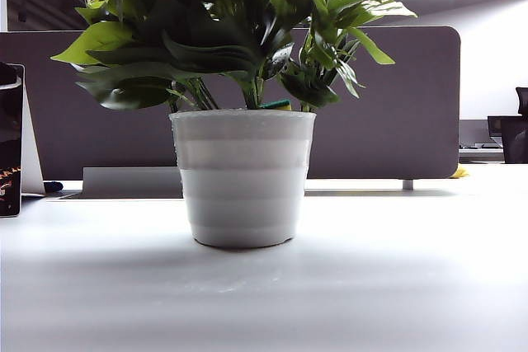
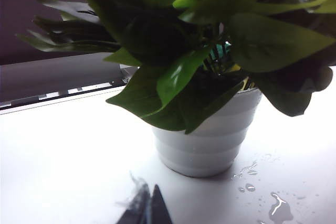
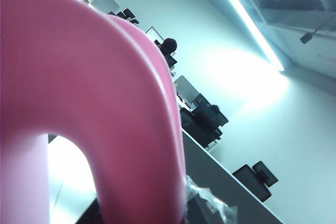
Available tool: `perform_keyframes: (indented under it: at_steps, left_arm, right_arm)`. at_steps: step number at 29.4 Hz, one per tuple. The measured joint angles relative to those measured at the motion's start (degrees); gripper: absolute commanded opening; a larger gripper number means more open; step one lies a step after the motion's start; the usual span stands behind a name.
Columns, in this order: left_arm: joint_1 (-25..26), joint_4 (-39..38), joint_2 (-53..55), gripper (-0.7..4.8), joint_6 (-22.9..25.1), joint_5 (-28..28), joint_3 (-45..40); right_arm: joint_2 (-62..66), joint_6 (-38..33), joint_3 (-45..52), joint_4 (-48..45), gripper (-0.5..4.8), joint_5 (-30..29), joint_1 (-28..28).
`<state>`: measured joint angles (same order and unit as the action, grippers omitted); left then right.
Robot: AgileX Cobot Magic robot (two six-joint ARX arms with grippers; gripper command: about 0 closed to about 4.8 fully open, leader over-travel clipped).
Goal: Pick up the watering can from the table, water the potted plant, and put the can back.
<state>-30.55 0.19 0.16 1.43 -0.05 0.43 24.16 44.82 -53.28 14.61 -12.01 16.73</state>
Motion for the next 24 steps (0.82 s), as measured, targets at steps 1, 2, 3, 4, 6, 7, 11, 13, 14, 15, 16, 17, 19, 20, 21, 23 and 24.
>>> perform_keyframes:
  at_steps: [1, 2, 3, 4, 6, 7, 11, 13, 14, 15, 16, 17, 19, 20, 21, 23, 24]
  left_arm:
    - [0.0, 0.0, 0.0, -0.05, 0.0, 0.0, 0.0]
    - [0.0, 0.0, 0.0, -0.05, 0.0, 0.0, 0.0]
    - [0.0, 0.0, 0.0, -0.05, 0.0, 0.0, 0.0]
    - [0.0, 0.0, 0.0, -0.05, 0.0, 0.0, 0.0]
    - [0.0, 0.0, 0.0, -0.05, 0.0, 0.0, 0.0]
    - [0.0, 0.0, 0.0, -0.05, 0.0, 0.0, 0.0]
    - [0.0, 0.0, 0.0, -0.05, 0.0, 0.0, 0.0]
    - [0.0, 0.0, 0.0, -0.05, 0.0, 0.0, 0.0]
    - [0.0, 0.0, 0.0, -0.05, 0.0, 0.0, 0.0]
    - [0.0, 0.0, 0.0, -0.05, 0.0, 0.0, 0.0]
    - [0.0, 0.0, 0.0, -0.05, 0.0, 0.0, 0.0]
    - [0.0, 0.0, 0.0, -0.05, 0.0, 0.0, 0.0]
    - [0.0, 0.0, 0.0, -0.05, 0.0, 0.0, 0.0]
    - [0.0, 0.0, 0.0, -0.05, 0.0, 0.0, 0.0]
    - [0.0, 0.0, 0.0, -0.05, 0.0, 0.0, 0.0]
    - [0.0, 0.0, 0.0, -0.05, 0.0, 0.0, 0.0]
    - [0.0, 0.0, 0.0, -0.05, 0.0, 0.0, 0.0]
  right_arm:
    - [0.0, -0.3, 0.0, 0.4, -0.06, 0.0, 0.0]
    - [0.0, -0.5, -0.1, 1.4, -0.06, 0.0, 0.0]
    - [-0.1, -0.5, 0.0, 2.2, -0.06, 0.0, 0.0]
    - [-0.1, -0.7, 0.0, 3.6, -0.06, 0.0, 0.0]
    - [-0.4, -1.9, 0.0, 5.9, -0.06, 0.1, 0.0]
    - [-0.5, -2.5, 0.0, 6.3, -0.06, 0.2, 0.0]
    - [-0.9, -6.9, 0.0, 6.4, -0.06, 3.4, 0.0]
    - [-0.9, -9.9, 0.0, 6.4, -0.06, 5.2, 0.0]
    - [-0.9, -11.5, 0.0, 6.4, -0.06, 6.0, 0.0]
    - [-0.9, -13.0, 0.1, 6.3, -0.06, 6.5, 0.0]
    - [-0.9, -15.3, 0.8, 5.6, -0.06, 7.1, 0.0]
    - [-0.9, -17.0, 1.4, 4.9, -0.06, 7.3, 0.0]
    - [-0.7, -21.3, 2.9, 3.1, -0.06, 7.7, 0.0]
    - [-0.8, -24.4, 4.5, 1.0, -0.06, 8.1, 0.0]
    - [-0.8, -26.1, 5.6, -0.4, -0.06, 8.3, 0.0]
    - [-0.8, -30.2, 8.8, -3.3, -0.06, 8.9, 0.0]
    - [-0.8, -32.5, 11.2, -4.7, -0.06, 9.0, 0.0]
